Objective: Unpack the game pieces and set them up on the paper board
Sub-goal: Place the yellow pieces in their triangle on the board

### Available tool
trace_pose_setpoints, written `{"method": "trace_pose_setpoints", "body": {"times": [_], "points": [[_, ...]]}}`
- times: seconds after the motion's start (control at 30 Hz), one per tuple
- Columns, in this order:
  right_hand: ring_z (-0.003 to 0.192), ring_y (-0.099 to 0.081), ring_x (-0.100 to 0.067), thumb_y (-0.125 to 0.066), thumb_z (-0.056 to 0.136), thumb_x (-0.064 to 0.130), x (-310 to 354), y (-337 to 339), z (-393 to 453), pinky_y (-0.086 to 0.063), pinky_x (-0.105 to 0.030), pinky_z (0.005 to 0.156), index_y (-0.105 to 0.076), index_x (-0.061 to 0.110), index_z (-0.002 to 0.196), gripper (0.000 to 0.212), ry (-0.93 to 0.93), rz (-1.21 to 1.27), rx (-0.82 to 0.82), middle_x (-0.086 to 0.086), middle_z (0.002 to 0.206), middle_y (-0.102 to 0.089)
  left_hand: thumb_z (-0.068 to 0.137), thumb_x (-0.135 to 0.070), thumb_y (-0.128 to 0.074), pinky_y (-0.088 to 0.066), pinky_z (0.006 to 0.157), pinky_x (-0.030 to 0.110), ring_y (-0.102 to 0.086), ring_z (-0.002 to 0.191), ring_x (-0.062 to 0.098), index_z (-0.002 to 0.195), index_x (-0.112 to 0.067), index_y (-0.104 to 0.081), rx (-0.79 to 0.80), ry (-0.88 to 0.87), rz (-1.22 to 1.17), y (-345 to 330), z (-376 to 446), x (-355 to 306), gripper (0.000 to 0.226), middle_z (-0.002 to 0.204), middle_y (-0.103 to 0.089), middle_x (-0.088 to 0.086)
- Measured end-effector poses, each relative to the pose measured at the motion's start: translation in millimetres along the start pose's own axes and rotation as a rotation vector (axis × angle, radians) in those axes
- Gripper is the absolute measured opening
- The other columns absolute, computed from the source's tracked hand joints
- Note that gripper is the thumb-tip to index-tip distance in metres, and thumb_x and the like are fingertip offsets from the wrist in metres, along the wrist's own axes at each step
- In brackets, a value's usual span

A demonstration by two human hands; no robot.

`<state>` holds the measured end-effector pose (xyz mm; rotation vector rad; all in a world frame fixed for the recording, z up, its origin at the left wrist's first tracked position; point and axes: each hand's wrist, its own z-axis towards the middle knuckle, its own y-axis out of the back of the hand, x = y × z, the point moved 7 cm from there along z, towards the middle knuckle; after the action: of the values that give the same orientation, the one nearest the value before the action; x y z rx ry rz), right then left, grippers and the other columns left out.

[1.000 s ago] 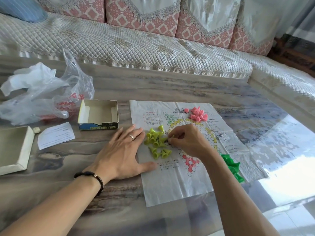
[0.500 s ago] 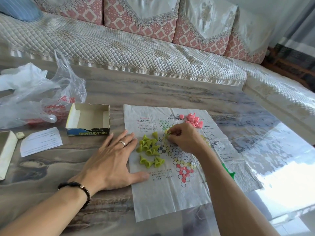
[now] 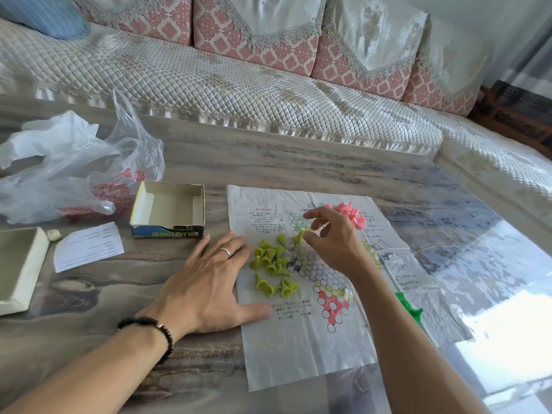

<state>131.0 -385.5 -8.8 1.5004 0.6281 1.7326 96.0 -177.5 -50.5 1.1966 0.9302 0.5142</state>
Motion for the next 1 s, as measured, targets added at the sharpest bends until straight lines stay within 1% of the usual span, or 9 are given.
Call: {"method": "trace_pose_setpoints", "body": {"times": [0.1, 0.27, 0.43, 0.5, 0.57, 0.63, 0.73, 0.87, 1.0], "points": [[0.084, -0.052, -0.006, -0.07, 0.083, 0.017, 21.6, 5.4, 3.7, -0.041, -0.018, 0.075, -0.069, 0.024, 0.101, 0.019, 0.12, -0.107, 0.0, 0.006, 0.103, -0.056, 0.06, -0.094, -0.033, 0.007, 0.119, 0.037, 0.008, 0.145, 0.005, 0.151, -0.022, -0.016, 0.02, 0.002, 0.009, -0.7, 0.7, -0.2, 0.118, 0.16, -0.006, -0.006], [0.111, -0.041, -0.013, -0.072, 0.081, 0.029, 44.0, -14.5, 10.7, -0.031, -0.042, 0.101, -0.071, 0.029, 0.097, 0.016, 0.212, -0.373, 0.19, 0.006, 0.118, -0.054, 0.061, -0.092, -0.032, 0.007, 0.119, 0.037, 0.008, 0.145, 0.005, 0.152, -0.022, -0.015, 0.03, 0.005, 0.021, -1.0, 0.0, 1.0, 0.116, 0.16, -0.006, -0.007], [0.11, -0.039, -0.015, -0.068, 0.084, 0.031, 49.1, -30.8, 16.0, -0.024, -0.035, 0.084, -0.07, 0.032, 0.092, 0.008, 0.24, -0.505, 0.25, 0.01, 0.112, -0.057, 0.061, -0.092, -0.033, 0.009, 0.118, 0.036, 0.008, 0.145, 0.006, 0.152, -0.021, -0.015, 0.032, 0.01, 0.01, -1.2, 0.3, 0.5, 0.117, 0.16, -0.005, -0.007], [0.109, -0.041, -0.014, -0.066, 0.086, 0.028, 55.0, -26.4, 18.4, -0.029, -0.037, 0.085, -0.068, 0.03, 0.09, 0.005, 0.253, -0.464, 0.214, 0.009, 0.108, -0.06, 0.06, -0.092, -0.029, 0.01, 0.118, 0.036, 0.011, 0.145, 0.006, 0.152, -0.02, -0.012, 0.046, 0.012, 0.03, -2.2, 0.5, 0.1, 0.118, 0.161, -0.001, -0.007], [0.104, -0.052, -0.014, -0.061, 0.089, 0.021, 60.7, -13.6, 19.2, -0.043, -0.035, 0.087, -0.065, 0.022, 0.093, 0.005, 0.242, -0.298, 0.151, 0.004, 0.103, -0.065, 0.062, -0.092, -0.029, 0.011, 0.118, 0.036, 0.014, 0.145, 0.007, 0.153, -0.017, -0.006, 0.067, 0.012, 0.056, -3.4, 0.1, 0.2, 0.119, 0.161, 0.004, -0.005], [0.089, -0.066, -0.013, -0.058, 0.091, 0.012, 60.4, 2.8, 17.1, -0.055, -0.028, 0.077, -0.06, 0.014, 0.092, 0.003, 0.175, -0.073, 0.103, -0.001, 0.094, -0.069, 0.064, -0.092, -0.029, 0.012, 0.117, 0.036, 0.016, 0.144, 0.007, 0.153, -0.016, -0.003, 0.079, 0.01, 0.072, -3.9, -0.3, 0.5, 0.12, 0.16, 0.008, -0.004], [0.065, -0.069, -0.014, -0.055, 0.092, 0.006, 44.5, 20.6, 10.0, -0.057, -0.03, 0.059, -0.054, 0.013, 0.086, 0.01, 0.024, 0.122, 0.052, -0.004, 0.08, -0.071, 0.064, -0.092, -0.029, 0.013, 0.117, 0.035, 0.018, 0.144, 0.008, 0.153, -0.014, -0.002, 0.085, 0.011, 0.078, -3.5, -0.5, 0.1, 0.121, 0.16, 0.008, -0.003], [0.059, -0.062, -0.017, -0.06, 0.091, 0.013, 16.2, 23.4, -4.3, -0.057, -0.04, 0.059, -0.051, 0.016, 0.095, 0.011, -0.082, -0.012, 0.091, -0.005, 0.072, -0.069, 0.062, -0.094, -0.03, 0.01, 0.118, 0.037, 0.013, 0.145, 0.008, 0.152, -0.015, -0.009, 0.056, 0.005, 0.058, -1.7, -0.2, -1.2, 0.122, 0.161, 0.001, -0.002], [0.065, -0.061, -0.015, -0.072, 0.083, 0.016, -0.3, 18.2, -15.1, -0.05, -0.023, 0.06, -0.057, 0.013, 0.095, 0.02, -0.155, -0.079, 0.089, 0.0, 0.074, -0.064, 0.06, -0.096, -0.029, 0.009, 0.119, 0.037, 0.011, 0.145, 0.008, 0.152, -0.015, -0.009, 0.051, 0.001, 0.051, -1.3, 0.3, -1.0, 0.124, 0.161, 0.001, -0.001]]}}
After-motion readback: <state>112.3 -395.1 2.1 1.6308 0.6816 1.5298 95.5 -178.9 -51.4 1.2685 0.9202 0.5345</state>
